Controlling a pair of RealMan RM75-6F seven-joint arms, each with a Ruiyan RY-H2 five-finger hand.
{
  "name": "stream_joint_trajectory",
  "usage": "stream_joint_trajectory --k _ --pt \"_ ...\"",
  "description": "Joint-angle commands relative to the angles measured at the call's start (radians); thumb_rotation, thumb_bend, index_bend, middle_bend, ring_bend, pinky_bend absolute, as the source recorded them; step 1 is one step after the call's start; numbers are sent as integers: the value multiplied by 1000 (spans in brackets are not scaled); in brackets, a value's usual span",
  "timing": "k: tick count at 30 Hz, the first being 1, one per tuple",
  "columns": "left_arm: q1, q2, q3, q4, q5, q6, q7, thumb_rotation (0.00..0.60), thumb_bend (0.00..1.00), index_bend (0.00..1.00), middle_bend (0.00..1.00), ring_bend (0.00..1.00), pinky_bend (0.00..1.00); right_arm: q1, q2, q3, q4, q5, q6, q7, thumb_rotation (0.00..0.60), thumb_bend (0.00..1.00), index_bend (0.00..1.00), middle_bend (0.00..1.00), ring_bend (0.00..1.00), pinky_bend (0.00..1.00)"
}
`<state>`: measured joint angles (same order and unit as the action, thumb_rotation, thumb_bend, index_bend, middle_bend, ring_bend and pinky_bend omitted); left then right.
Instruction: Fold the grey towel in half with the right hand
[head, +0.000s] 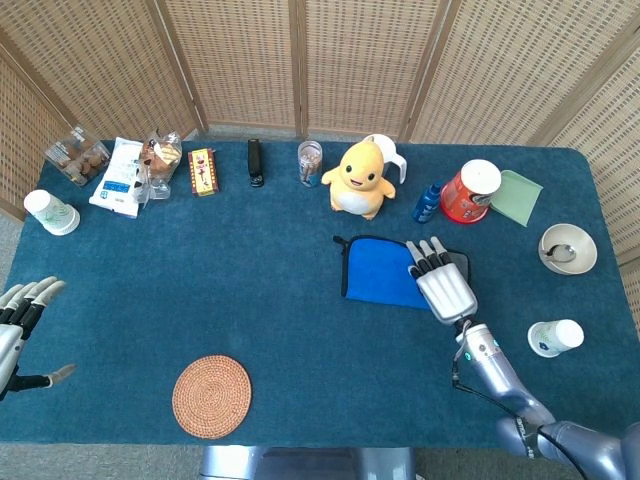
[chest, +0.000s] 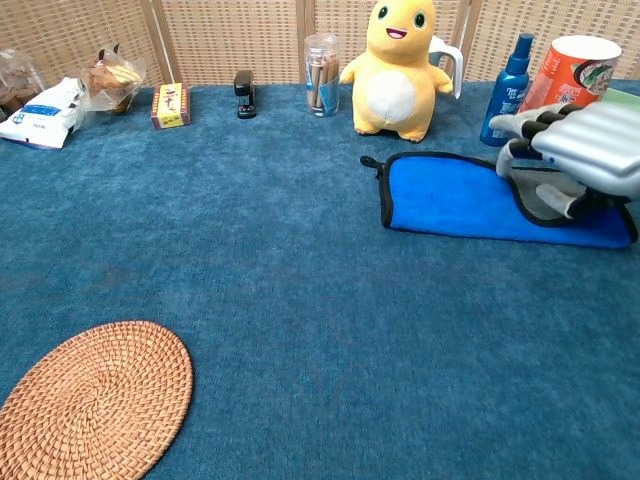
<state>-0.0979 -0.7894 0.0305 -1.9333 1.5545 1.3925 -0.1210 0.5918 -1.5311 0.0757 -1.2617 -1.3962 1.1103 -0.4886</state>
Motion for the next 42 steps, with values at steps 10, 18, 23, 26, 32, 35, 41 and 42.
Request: stream_joint_trajectory --k 10,18,23,26,32,35,41,42 --pt "0 2 3 -1 6 0 -2 600 0 0 0 0 0 -8 99 -14 -129 18 -33 -74 600 156 0 0 0 138" --pt "-3 1 3 -1 3 -5 1 600 0 0 0 0 0 -6 78 -5 -80 11 -22 -68 600 0 0 0 0 138" --pt "-3 2 3 -1 3 -6 -1 600 0 0 0 0 0 -6 56 -7 -37 -9 -8 -60 600 0 0 0 0 138" --pt "-3 2 4 -1 4 -6 -2 600 0 0 0 0 0 -6 41 -11 -11 -25 3 -54 600 0 0 0 0 146" --pt "-2 3 5 -1 6 -5 -5 600 0 0 0 0 0 -6 12 -15 41 -45 13 -49 600 0 0 0 0 151" --pt "-2 3 5 -1 5 -6 -6 600 0 0 0 0 0 -7 1 -15 59 -46 11 -41 600 0 0 0 0 155" --pt "-4 3 5 -1 4 -9 -7 600 0 0 0 0 0 -9 -15 -15 87 -57 17 -11 600 0 3 0 0 169" --pt "-5 3 5 0 4 -10 -7 600 0 0 0 0 0 -10 -18 -14 90 -57 19 -2 600 0 22 0 0 174"
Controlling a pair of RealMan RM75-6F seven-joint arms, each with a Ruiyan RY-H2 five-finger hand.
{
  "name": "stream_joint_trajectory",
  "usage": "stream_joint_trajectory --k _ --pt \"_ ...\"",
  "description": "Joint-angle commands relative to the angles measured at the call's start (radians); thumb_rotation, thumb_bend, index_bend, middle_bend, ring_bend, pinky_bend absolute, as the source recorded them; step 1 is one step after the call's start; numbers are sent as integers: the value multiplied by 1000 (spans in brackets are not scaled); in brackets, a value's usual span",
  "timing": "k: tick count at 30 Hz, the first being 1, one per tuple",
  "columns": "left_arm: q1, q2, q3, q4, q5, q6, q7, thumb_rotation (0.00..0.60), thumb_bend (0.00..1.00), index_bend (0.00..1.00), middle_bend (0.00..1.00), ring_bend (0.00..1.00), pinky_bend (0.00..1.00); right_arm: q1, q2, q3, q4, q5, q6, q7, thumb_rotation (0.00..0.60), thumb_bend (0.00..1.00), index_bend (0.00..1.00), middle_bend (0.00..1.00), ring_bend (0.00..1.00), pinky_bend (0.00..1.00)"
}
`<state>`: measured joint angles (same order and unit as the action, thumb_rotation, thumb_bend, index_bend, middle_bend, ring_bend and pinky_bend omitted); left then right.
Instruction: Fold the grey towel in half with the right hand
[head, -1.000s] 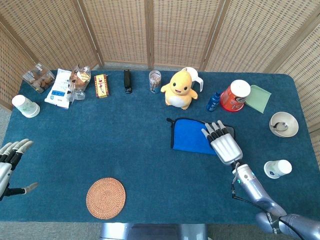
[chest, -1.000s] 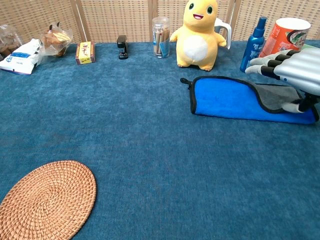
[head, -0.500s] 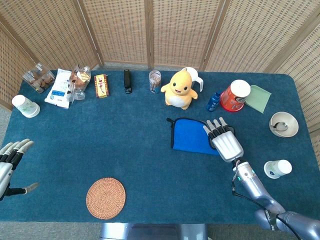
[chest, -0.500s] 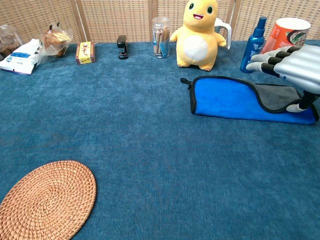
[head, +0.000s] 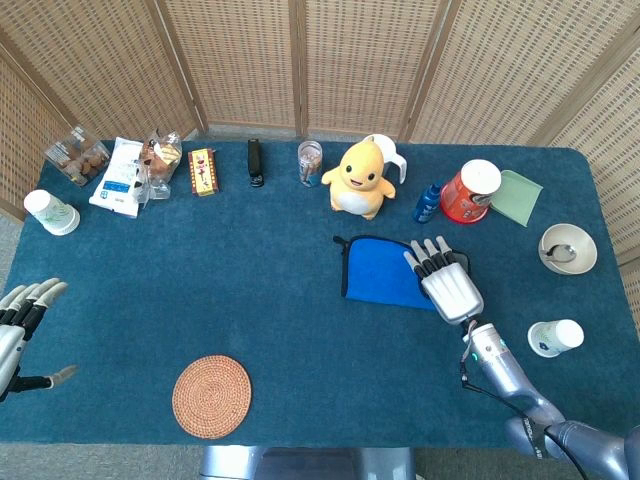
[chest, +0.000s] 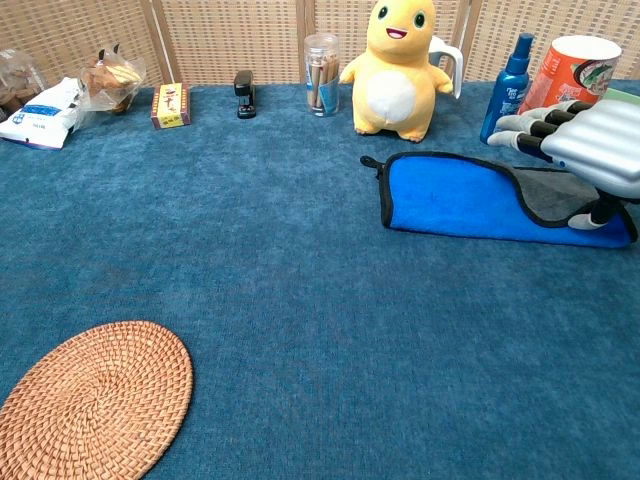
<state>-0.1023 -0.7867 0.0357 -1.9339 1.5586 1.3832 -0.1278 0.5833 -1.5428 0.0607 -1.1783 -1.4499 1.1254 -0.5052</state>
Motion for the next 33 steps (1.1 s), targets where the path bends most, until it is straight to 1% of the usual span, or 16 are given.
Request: stream_joint_trajectory --k 1,4,6,9,11,15,19,24,27,33 --pt "0 0 0 0 0 -1 0 600 0 0 0 0 0 -2 -8 2 9 -4 5 21 600 0 38 0 0 176" --pt "0 0 0 0 0 -1 0 600 0 0 0 0 0 -4 -18 5 29 -7 11 39 600 8 133 0 0 188" --pt "0 0 1 -1 1 0 0 600 0 0 0 0 0 -5 -24 7 42 -7 13 47 600 25 178 0 0 198" --pt "0 0 1 0 0 0 0 600 0 0 0 0 0 -8 -33 9 60 -6 16 59 600 84 256 0 0 207" --pt "0 0 1 -1 0 -1 2 600 0 0 0 0 0 -10 -39 10 71 -5 16 65 600 122 283 0 0 212" --pt "-1 0 2 -2 1 -2 4 600 0 0 0 0 0 -11 -44 12 83 -3 14 74 600 147 354 0 0 213" --pt "-1 -1 2 -2 0 -2 4 600 0 0 0 0 0 -13 -51 16 91 0 14 82 600 208 420 0 0 216" --pt "-2 -1 2 -3 0 -4 5 600 0 0 0 0 0 -16 -58 19 100 2 16 91 600 285 472 0 0 225" --pt "-2 -2 3 -3 1 -4 7 600 0 0 0 0 0 -18 -62 21 106 5 16 94 600 329 487 0 0 226" --pt "-2 -1 3 -3 0 -5 4 600 0 0 0 0 0 -21 -75 33 132 21 16 98 600 376 502 0 0 238"
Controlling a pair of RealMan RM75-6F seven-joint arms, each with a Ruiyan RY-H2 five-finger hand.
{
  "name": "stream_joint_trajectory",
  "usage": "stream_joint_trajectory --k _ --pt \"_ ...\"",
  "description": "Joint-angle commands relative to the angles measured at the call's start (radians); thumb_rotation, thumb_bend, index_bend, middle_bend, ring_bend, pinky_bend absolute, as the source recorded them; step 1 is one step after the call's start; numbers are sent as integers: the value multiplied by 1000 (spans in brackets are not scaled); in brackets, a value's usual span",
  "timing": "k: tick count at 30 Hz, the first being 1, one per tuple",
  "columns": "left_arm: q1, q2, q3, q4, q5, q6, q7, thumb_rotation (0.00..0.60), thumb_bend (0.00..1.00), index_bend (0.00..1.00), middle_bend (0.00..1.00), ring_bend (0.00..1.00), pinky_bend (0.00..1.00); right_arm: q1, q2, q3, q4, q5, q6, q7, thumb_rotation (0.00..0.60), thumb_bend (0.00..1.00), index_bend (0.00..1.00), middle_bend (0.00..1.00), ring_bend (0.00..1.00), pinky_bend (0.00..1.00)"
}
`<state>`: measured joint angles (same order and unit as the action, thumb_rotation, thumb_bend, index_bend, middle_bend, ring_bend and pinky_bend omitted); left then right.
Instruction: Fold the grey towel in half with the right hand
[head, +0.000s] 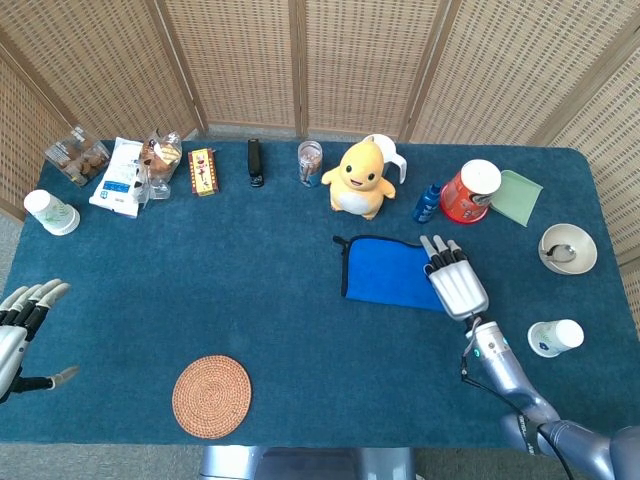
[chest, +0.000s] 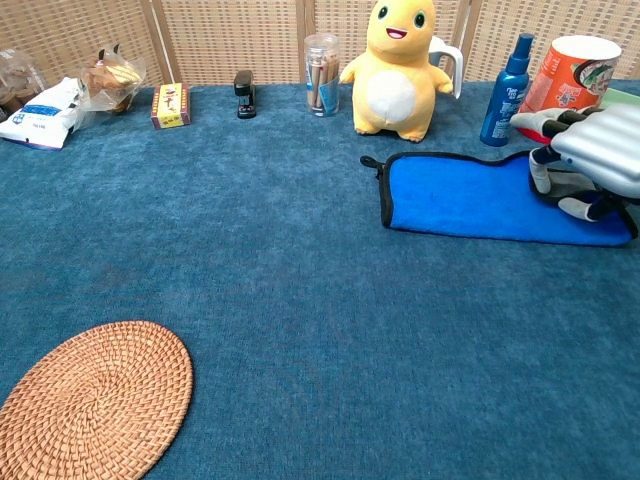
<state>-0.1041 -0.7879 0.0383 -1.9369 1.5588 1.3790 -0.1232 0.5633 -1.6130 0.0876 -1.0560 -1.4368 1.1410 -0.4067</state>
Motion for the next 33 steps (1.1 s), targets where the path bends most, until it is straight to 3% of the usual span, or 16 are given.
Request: stream_joint_trajectory --k 1,12,14,19,22,27,31,33 --pt "0 0 0 0 0 -1 -2 600 0 0 0 0 0 -1 -8 11 16 12 0 -2 600 380 503 0 0 239" --pt "-3 3 1 0 0 -5 -8 600 0 0 0 0 0 -6 -20 68 78 91 -6 -19 600 392 485 0 0 253" --pt "-3 3 1 0 1 -5 -8 600 0 0 0 0 0 -9 -21 78 86 109 -10 -27 600 393 419 0 0 253" --pt "-2 3 2 -1 2 -4 -6 600 0 0 0 0 0 -13 -20 92 93 140 -17 -37 600 439 102 0 0 263" --pt "-1 2 2 -2 2 -3 -5 600 0 0 0 0 0 -15 -20 99 104 150 -10 -51 600 496 23 0 0 269" --pt "-2 1 3 -3 2 -5 -2 600 0 0 0 0 0 -19 -23 116 102 161 19 -56 600 599 0 0 0 272" --pt "-2 0 3 -4 1 -6 0 600 0 0 0 0 0 -26 -8 113 62 144 43 -36 600 523 0 0 0 273" --pt "-3 0 3 -4 2 -6 1 600 0 0 0 0 0 -28 -1 108 41 134 51 -27 600 355 0 0 0 272"
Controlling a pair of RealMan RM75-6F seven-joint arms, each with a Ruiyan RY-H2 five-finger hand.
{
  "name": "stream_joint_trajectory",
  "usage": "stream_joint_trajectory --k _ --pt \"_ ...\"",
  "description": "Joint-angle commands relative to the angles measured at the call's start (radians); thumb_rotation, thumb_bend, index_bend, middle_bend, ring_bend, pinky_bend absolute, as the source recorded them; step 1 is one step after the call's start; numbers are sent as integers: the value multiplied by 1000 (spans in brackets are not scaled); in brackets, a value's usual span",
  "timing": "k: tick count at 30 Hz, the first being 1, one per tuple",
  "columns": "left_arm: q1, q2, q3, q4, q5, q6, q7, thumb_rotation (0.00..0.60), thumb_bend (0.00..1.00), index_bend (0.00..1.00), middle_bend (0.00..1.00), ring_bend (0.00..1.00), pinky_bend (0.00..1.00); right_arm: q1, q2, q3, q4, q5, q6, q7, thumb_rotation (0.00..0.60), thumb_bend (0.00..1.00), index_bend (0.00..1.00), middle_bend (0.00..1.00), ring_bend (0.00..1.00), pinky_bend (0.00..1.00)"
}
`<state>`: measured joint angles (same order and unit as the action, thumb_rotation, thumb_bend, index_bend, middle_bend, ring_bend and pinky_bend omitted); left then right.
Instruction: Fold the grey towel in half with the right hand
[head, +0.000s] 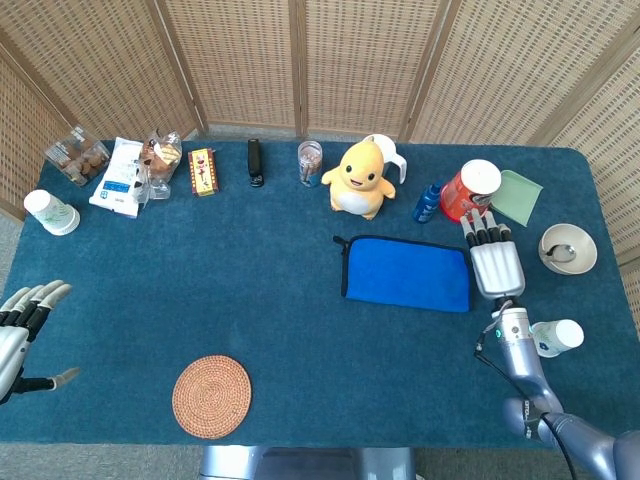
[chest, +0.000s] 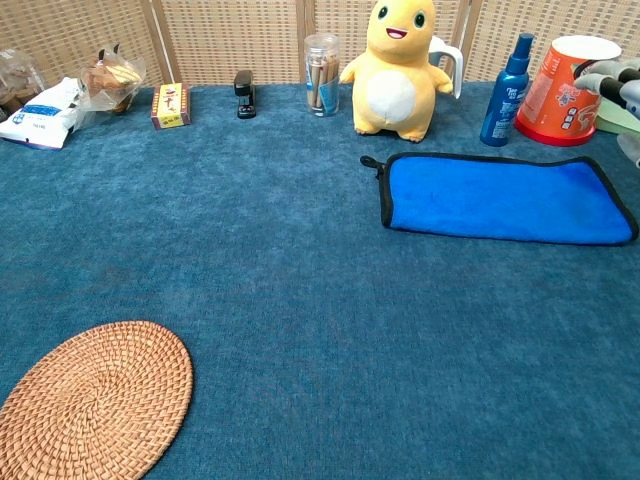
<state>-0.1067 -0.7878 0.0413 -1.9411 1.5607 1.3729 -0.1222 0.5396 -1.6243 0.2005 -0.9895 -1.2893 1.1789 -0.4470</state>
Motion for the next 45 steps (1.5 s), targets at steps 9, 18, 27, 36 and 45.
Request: stream_joint_trajectory --k 9,18,27,36,45 --pt "1 3 1 1 4 3 -10 600 0 0 0 0 0 -12 88 -50 -164 -150 87 162 600 2 100 0 0 273" --pt "7 11 3 9 16 19 -38 600 0 0 0 0 0 -65 184 -82 -284 -312 293 323 600 0 87 0 0 248" --pt "26 -2 -5 18 14 61 -5 600 0 0 0 0 0 -152 258 -106 -348 -369 437 384 589 0 42 0 0 223" --pt "65 -63 -32 39 -5 160 63 600 0 0 0 0 0 -305 383 -163 -503 -363 554 407 533 0 39 0 0 205" --pt "91 -114 -36 81 33 221 69 600 0 0 0 0 0 -435 418 -203 -646 -329 620 398 534 0 27 0 0 123"
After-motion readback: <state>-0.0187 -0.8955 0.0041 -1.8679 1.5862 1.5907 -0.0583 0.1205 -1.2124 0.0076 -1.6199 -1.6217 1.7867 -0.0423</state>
